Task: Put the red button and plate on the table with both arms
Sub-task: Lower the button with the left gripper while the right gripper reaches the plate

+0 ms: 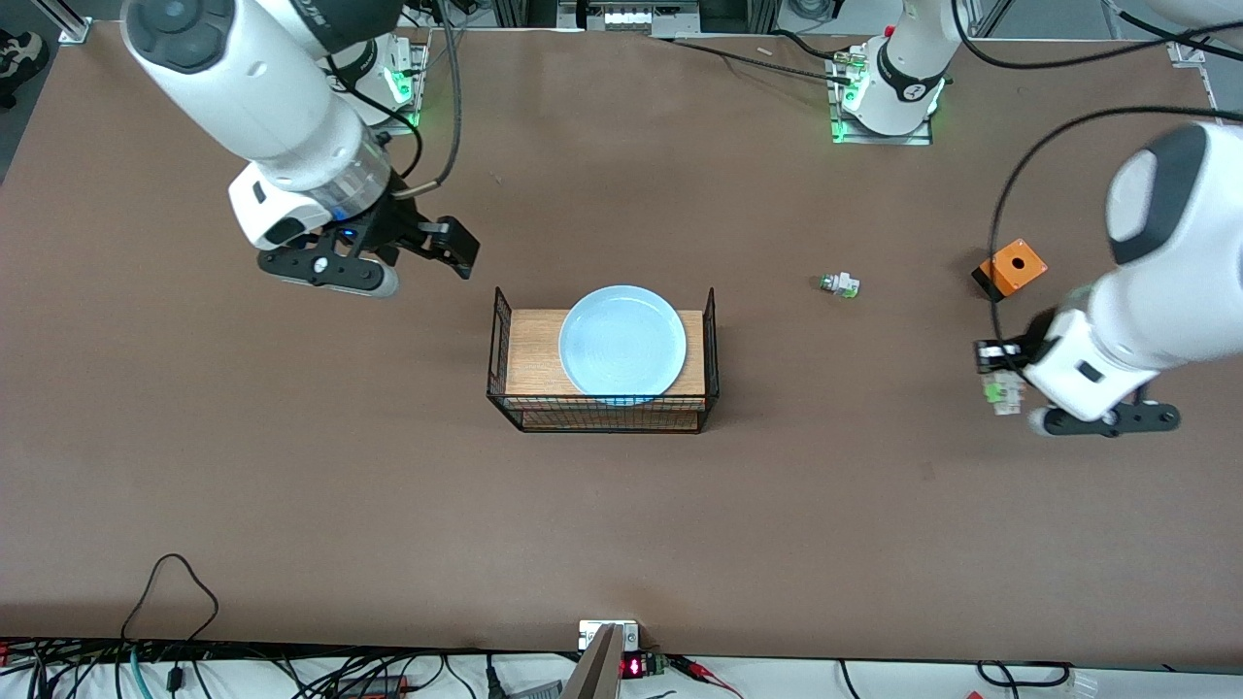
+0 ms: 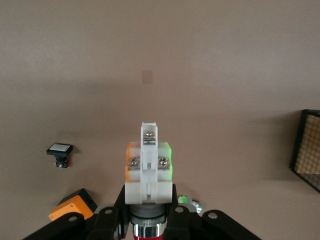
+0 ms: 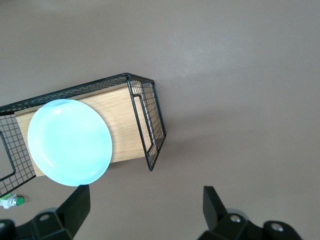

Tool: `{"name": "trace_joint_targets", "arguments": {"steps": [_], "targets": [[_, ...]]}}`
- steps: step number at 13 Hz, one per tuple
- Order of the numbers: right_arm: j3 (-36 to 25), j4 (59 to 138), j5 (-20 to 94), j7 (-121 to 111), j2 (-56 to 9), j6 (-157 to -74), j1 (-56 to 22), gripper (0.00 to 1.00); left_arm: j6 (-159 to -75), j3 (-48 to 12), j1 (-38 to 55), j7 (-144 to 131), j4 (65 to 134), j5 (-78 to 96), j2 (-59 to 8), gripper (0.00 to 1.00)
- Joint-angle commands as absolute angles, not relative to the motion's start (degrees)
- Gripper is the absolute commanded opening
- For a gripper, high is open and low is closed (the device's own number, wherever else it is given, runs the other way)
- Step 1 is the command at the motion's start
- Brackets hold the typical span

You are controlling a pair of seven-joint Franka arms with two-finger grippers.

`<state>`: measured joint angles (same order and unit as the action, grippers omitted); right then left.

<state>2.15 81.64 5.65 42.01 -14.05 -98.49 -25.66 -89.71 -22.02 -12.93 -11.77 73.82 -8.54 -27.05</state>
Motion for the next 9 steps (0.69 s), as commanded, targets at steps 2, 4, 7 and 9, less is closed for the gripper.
{"name": "trace_joint_targets", "arguments": {"steps": [2, 4, 7, 9], "targets": [[1.8, 80.4, 5.4, 51.2, -17.5, -100.8, -29.4, 1.0, -96.1, -23.1, -17.7, -6.6, 79.8, -6.3, -28.9, 0.0], [1.7, 80.4, 5.7, 51.9, -19.6, -104.3, -30.1, 1.0, -100.9, -23.4, -18.7, -6.6, 84.9, -6.2, -28.0, 0.0], [1.7, 80.4, 5.1, 51.8, -24.1, -105.6, -31.2, 1.0, -109.7, -23.6, -21.0, -6.6, 94.8, -6.2, -24.8, 0.0], [1.7, 80.4, 5.8, 51.7, -25.6, -109.1, -31.3, 1.0, -112.9, -23.6, -22.3, -6.6, 98.5, -6.2, -24.5, 0.0]]}}
